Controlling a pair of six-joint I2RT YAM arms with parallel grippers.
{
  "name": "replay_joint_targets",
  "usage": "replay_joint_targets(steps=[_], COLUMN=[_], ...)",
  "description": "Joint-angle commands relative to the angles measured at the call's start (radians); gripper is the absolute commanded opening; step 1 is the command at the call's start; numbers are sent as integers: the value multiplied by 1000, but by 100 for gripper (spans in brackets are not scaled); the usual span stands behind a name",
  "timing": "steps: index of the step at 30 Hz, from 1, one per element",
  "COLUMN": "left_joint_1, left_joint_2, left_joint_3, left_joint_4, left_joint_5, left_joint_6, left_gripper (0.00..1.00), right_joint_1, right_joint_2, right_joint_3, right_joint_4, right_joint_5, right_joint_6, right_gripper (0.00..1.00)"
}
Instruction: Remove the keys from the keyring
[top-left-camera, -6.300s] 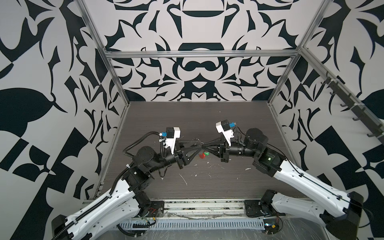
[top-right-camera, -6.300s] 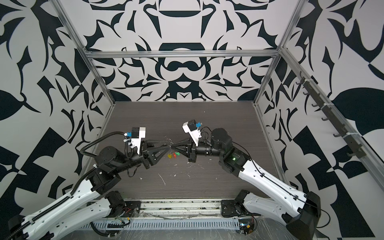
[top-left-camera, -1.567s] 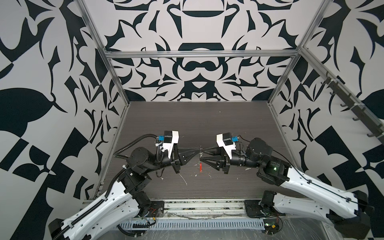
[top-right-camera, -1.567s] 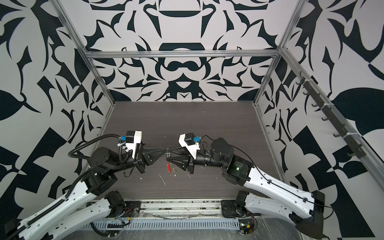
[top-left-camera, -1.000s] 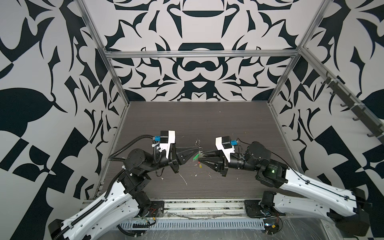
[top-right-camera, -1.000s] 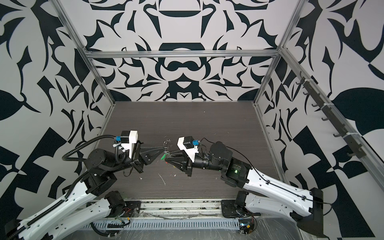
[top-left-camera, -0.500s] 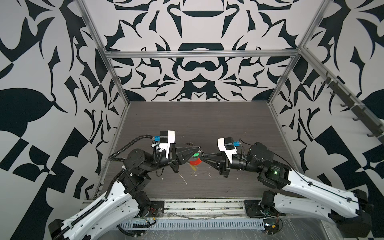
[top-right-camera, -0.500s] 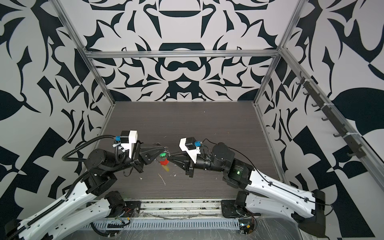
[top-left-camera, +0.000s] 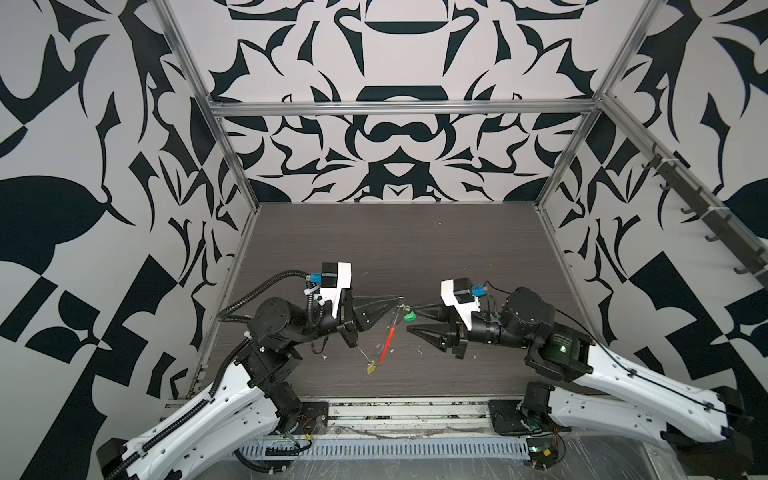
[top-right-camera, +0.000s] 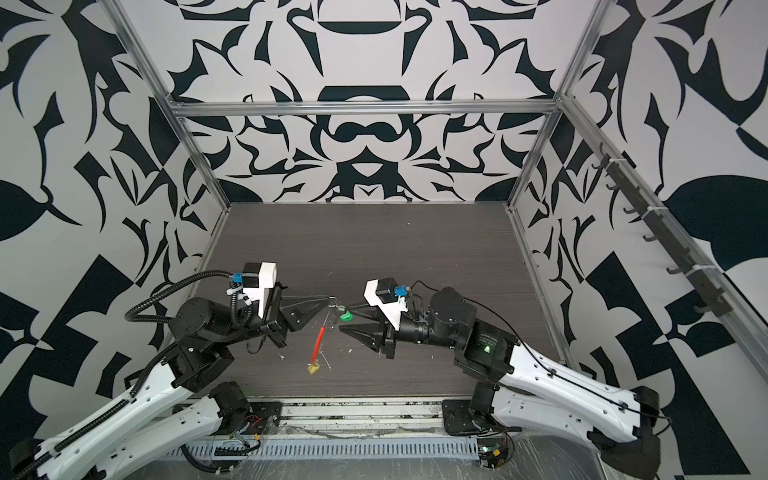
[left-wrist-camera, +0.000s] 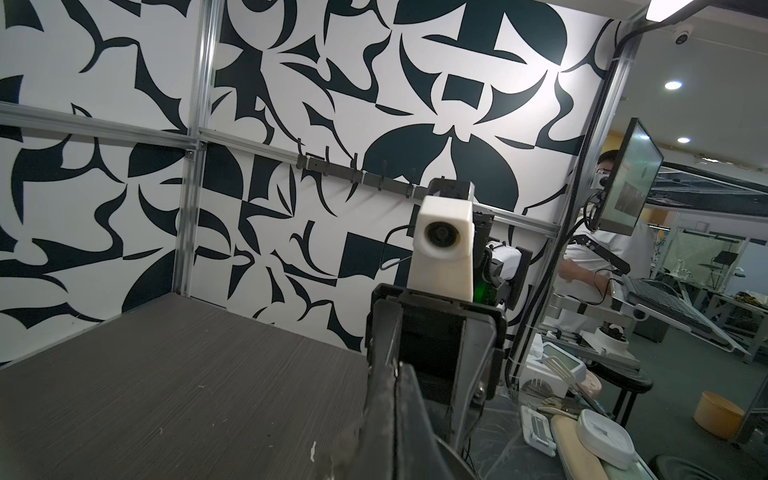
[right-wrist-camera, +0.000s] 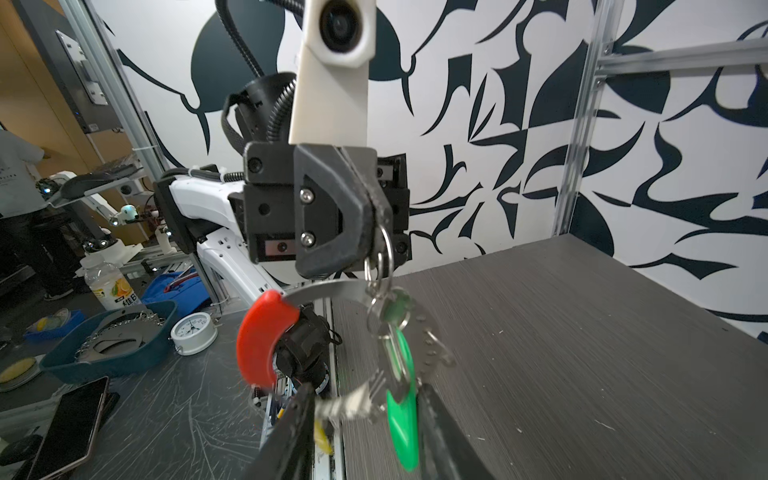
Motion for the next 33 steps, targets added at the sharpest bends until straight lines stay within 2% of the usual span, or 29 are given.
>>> replay_joint_targets(steps=[1, 5, 13, 18, 25, 27, 33], left_joint_1=[-2, -2, -2, -2, -2, -2, -2], left_joint_2=[-16, -12, 0, 5, 19, 19, 15], left_joint_3=[-7, -6, 0, -2, -1, -1, -6], left_joint_4=[16, 18, 25, 32, 47, 48, 49], left_joint_5=[17, 22, 33, 36, 47, 47, 33], left_joint_6=[-6, -10, -18, -19, -26, -28, -28], left_gripper=[0, 0, 0, 0, 0, 0, 0], right_joint_1=[-1, -1, -1, -1, -1, -1, -1], right_joint_2=[-49, -48, 51, 64, 90, 93, 96], right_joint_3=[27, 36, 75, 77, 85, 86, 89], right_joint_4=[19, 27, 18, 25, 25, 28, 27], right_joint_5=[30, 53, 57, 50, 60, 66, 52], right_joint_6=[-13, -20, -46, -48, -49, -52, -49], right_gripper=[43, 42, 41, 36, 43, 39, 17])
